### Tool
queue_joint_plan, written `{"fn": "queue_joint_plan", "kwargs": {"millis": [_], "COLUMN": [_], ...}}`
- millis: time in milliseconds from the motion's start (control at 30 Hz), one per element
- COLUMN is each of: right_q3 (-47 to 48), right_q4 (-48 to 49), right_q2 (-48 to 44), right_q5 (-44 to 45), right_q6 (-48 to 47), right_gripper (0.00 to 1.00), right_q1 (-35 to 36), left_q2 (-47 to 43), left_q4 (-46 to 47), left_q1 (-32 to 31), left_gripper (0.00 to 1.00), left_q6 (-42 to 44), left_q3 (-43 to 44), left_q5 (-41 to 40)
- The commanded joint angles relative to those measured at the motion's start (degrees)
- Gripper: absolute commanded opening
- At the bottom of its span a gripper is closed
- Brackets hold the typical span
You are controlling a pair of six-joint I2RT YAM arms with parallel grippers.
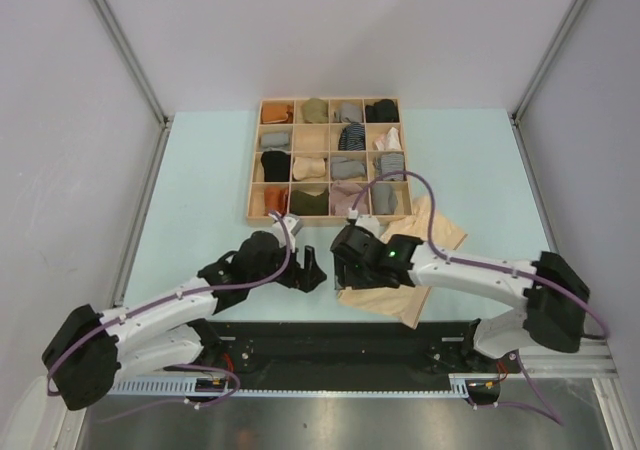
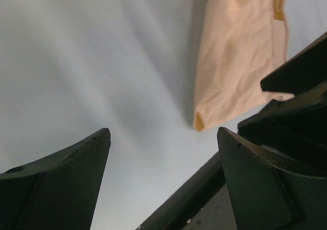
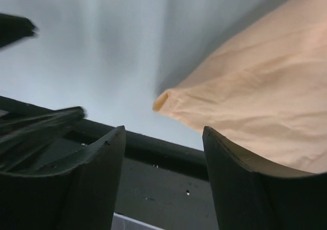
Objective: Roll the underwear
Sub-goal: Move the underwear to the center of the board, then fold the underwear at the center of the board.
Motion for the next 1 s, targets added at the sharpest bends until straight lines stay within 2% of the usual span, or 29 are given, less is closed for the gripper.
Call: {"fn": "queue_joint_plan", "kwargs": {"millis": [0, 233, 467, 600, 667, 700, 767, 800, 833, 867, 967], "right_q3": [-0.03, -9.87, -14.53, -15.59, -16.47, -16.73, -17.70, -17.96, -18.23, -18.66, -19.02], "right_q4": [-10.83, -10.95, -11.65, -13.14, -13.67, -13.67, -13.85, -14.02, -14.11, -14.46, -15.25], "right_q2": [-6.83, -12.28, -19.14, -20.64, -21.07, -21.86, -22.57, -23.01, -23.53, -23.71, -23.45], "right_q5": [6.73, 3.92, 2.78, 2.34, 2.16, 1.82, 1.12, 0.76, 0.58, 0.50, 0.59], "right_q6": [4.19, 6.65, 8.24, 8.85, 9.20, 9.38, 9.38, 9.20, 8.85, 7.63, 6.84], "right_gripper": [0.68, 0.68, 0.69, 0.68, 0.68, 0.68, 0.68, 0.68, 0.68, 0.68, 0.69], "right_q1": [-1.91, -6.75, -9.04, -9.04, -8.86, -8.69, -8.69, -8.68, -8.08, -7.37, -4.47], "left_q2": [3.74, 15.87, 22.91, 25.98, 28.53, 29.24, 31.08, 31.44, 31.18, 30.66, 27.84], "left_q4": [10.15, 14.65, 17.54, 20.45, 20.19, 20.36, 21.06, 21.24, 20.81, 19.84, 15.97], "left_q1": [-4.72, -11.93, -13.61, -13.78, -14.05, -14.14, -14.22, -14.22, -14.22, -14.14, -12.91], "left_gripper": [0.90, 0.84, 0.81, 0.73, 0.61, 0.48, 0.33, 0.12, 0.04, 0.00, 0.00], "left_q6": [-3.03, -7.86, -11.65, -12.88, -13.32, -13.84, -14.54, -14.90, -15.07, -14.99, -14.29], "left_q3": [-0.19, 2.18, 2.27, 3.32, 4.12, 4.47, 4.47, 4.64, 4.82, 5.17, 6.31], "left_q5": [1.38, 2.96, 2.87, 3.93, 3.84, 4.01, 4.45, 4.54, 4.28, 2.28, -0.37]}}
